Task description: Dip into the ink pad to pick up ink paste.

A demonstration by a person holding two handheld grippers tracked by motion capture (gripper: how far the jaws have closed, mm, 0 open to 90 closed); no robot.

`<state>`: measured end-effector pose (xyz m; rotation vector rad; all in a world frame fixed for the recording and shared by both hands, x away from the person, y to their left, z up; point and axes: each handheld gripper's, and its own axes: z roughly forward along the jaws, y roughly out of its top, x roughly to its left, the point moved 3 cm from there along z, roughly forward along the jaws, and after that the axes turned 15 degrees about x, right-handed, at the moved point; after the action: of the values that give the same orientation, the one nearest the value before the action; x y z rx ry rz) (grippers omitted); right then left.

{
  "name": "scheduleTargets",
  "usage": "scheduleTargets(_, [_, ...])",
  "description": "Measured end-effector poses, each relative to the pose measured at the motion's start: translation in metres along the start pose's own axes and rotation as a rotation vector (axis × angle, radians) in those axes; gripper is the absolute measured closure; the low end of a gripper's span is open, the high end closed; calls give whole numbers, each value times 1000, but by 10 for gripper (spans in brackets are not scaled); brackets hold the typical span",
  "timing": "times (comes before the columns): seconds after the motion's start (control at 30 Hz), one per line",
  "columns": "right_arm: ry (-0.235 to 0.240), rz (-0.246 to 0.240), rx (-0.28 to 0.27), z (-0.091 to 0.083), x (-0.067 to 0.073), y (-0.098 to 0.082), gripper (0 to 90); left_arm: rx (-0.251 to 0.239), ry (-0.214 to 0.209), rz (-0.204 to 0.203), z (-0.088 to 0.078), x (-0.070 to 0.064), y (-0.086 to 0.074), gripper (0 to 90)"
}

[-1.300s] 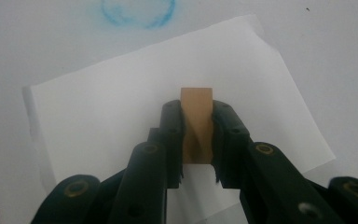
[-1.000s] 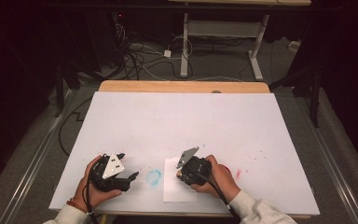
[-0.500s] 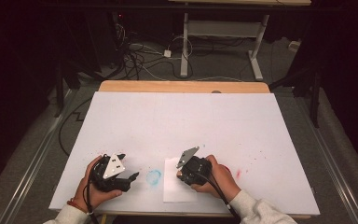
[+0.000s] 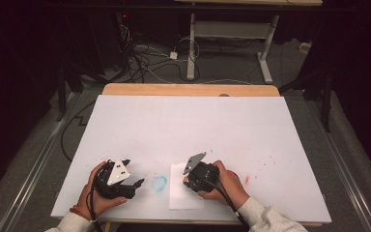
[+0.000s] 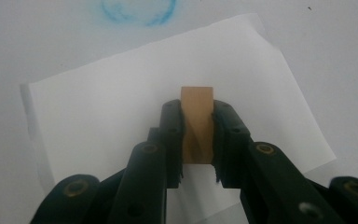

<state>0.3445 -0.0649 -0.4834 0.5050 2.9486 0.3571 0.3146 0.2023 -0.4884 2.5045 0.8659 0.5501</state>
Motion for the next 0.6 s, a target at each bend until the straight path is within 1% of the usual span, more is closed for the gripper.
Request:
scheduleTargets(0.07, [11,10,-11,0,0,0,755,1,-4,0,0,0,0,204])
scheduleTargets(0.1, [11,7,-7,0,-1,0,755,2,-5,1,0,0,0,204])
scheduleTargets(0.2, [-2,-1,2,-1,0,0,755,3,-4,3,0,0,0,204])
scheduleTargets(0.23, [-3,-1,-8,-1,1,0,755,2,-4,2,0,0,0,204])
scheduleTargets(0.27, [1,-4,1,-2,0,0,755,1,-2,1,0,1,-1,204])
scheduleTargets(0.3, [-9,-2,-2,-3,0,0,755,0,-1,0,-1,1,-1,204])
scheduleTargets(0.33, [-15,0,-6,-5,0,0,755,0,-1,-1,-1,1,-1,204])
scheduleTargets(0.37, [-9,2,-14,-8,0,0,754,0,0,-4,0,2,-1,204])
scheduleTargets(0.43, [-20,13,-46,-13,-1,0,754,1,0,-1,0,2,-1,204])
scheduleTargets(0.5, [-9,9,-58,-17,-1,0,754,2,0,1,0,1,-1,204])
scheduleTargets(0.6, [-19,10,-71,-22,0,-1,754,0,1,-1,-1,1,0,204])
